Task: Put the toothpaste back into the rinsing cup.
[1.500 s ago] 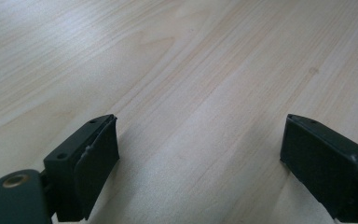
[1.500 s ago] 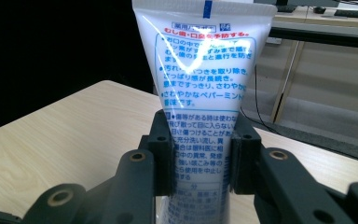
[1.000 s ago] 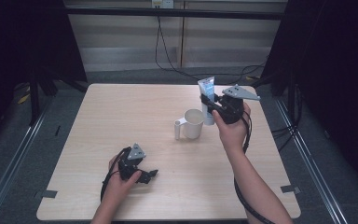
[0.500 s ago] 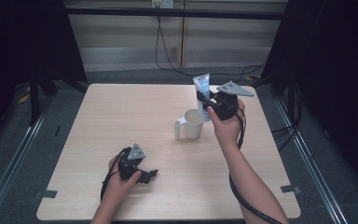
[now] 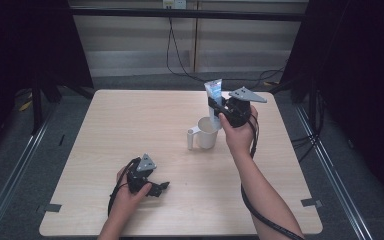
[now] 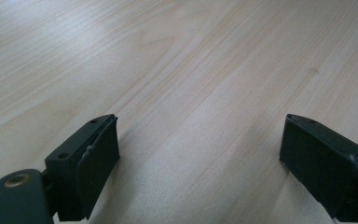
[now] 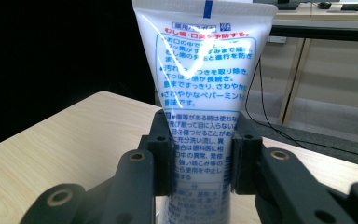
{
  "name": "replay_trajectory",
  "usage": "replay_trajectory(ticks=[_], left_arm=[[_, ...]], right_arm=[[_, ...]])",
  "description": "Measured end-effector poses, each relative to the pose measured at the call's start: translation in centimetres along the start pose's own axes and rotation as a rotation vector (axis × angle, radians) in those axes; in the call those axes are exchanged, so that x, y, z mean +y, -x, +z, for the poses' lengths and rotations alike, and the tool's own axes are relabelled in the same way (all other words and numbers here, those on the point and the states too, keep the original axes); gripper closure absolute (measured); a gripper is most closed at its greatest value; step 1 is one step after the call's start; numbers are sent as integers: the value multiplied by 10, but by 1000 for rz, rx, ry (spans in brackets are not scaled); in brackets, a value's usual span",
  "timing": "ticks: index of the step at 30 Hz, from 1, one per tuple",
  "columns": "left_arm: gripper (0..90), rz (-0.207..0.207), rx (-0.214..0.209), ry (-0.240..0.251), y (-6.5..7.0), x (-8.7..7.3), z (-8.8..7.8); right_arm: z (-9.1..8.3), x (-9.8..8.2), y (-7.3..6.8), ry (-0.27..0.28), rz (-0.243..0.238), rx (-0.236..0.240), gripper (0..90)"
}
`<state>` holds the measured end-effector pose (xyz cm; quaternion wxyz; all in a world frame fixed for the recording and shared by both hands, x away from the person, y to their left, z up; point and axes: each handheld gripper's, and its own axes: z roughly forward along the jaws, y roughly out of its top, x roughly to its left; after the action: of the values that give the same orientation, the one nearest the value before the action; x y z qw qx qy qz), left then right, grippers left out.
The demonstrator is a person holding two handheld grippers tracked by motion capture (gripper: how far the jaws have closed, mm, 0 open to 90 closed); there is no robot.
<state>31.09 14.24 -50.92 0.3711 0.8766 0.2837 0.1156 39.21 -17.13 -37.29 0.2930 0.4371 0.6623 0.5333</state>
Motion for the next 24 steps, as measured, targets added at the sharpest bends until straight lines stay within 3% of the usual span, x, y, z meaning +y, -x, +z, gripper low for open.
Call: replay_trajectory(ticks=[24], left_arm=[[121,-5,-5,8,1,-1,0]], right_arm=[[26,-12,0,-24,-22,40,665]])
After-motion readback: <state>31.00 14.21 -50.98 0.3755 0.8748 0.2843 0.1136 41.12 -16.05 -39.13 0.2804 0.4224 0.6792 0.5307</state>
